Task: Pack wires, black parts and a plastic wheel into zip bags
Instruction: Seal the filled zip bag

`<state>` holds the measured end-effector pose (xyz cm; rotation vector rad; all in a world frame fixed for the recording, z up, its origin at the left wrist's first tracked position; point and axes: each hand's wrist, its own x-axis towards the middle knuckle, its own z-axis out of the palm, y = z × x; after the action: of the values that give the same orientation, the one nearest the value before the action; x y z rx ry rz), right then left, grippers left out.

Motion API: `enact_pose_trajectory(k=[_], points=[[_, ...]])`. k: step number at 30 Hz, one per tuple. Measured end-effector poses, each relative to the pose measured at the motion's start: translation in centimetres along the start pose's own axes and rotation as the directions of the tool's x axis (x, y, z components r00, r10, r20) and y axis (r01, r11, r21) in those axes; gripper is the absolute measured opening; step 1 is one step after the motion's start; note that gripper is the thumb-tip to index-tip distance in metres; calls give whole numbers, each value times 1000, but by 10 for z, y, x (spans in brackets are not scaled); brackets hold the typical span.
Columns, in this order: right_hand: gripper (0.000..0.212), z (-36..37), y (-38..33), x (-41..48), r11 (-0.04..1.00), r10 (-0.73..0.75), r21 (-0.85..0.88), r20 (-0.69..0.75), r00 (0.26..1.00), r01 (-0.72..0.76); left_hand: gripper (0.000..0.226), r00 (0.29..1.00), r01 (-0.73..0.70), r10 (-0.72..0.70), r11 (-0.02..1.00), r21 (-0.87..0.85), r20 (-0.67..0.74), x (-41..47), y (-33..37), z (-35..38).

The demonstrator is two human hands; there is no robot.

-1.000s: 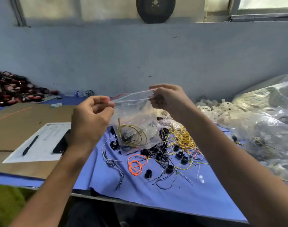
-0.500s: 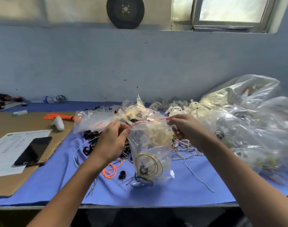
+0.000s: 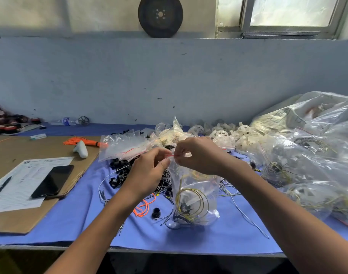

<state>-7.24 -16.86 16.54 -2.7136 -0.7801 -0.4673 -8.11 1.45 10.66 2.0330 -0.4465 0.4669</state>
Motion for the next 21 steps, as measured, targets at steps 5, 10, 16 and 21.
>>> enact_pose_trajectory(k=[5,10,16,21], points=[[14,4,-4,-4,996,-10,89,-12,1000,11,6,999,-29,33,991,132,-21,-3,-1,1],[16,5,-9,-6,997,-37,66,-71,997,42,8,995,-47,57,990,131,-79,-6,3,3],[15,2,-2,-11,998,4,69,-88,996,2,9,997,-26,33,995,98,-72,-8,0,0],[5,-5,23,-19,994,102,-38,0,995,-102,10,997,13,-6,995,95,-74,-10,-13,-6]])
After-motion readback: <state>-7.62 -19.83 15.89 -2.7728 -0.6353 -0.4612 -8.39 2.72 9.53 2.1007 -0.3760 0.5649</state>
